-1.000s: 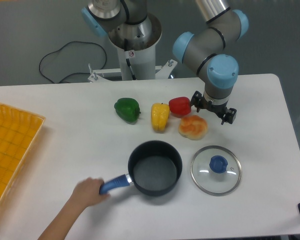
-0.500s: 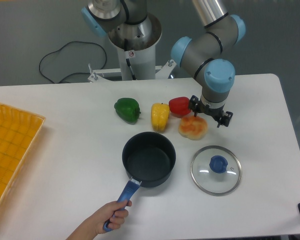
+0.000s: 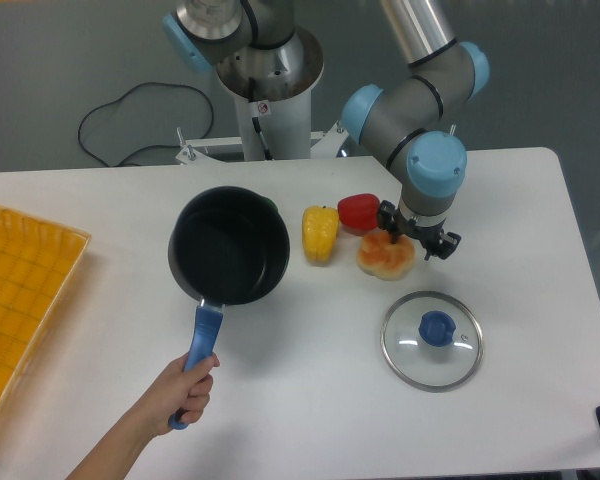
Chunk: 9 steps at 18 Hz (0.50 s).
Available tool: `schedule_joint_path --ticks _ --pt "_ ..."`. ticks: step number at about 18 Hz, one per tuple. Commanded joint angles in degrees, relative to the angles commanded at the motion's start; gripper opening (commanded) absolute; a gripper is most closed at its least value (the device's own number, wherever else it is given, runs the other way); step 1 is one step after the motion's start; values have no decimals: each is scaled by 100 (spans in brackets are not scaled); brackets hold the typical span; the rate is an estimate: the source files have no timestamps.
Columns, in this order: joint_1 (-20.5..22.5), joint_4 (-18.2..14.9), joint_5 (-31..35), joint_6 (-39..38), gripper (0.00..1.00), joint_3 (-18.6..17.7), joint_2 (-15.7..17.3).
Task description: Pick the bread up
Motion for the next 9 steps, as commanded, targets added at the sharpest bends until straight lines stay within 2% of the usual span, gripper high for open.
schedule_joint_path --ticks 6,9 --pt "35 -9 0 53 2 18 9" --pt "88 -114 9 70 0 202 44"
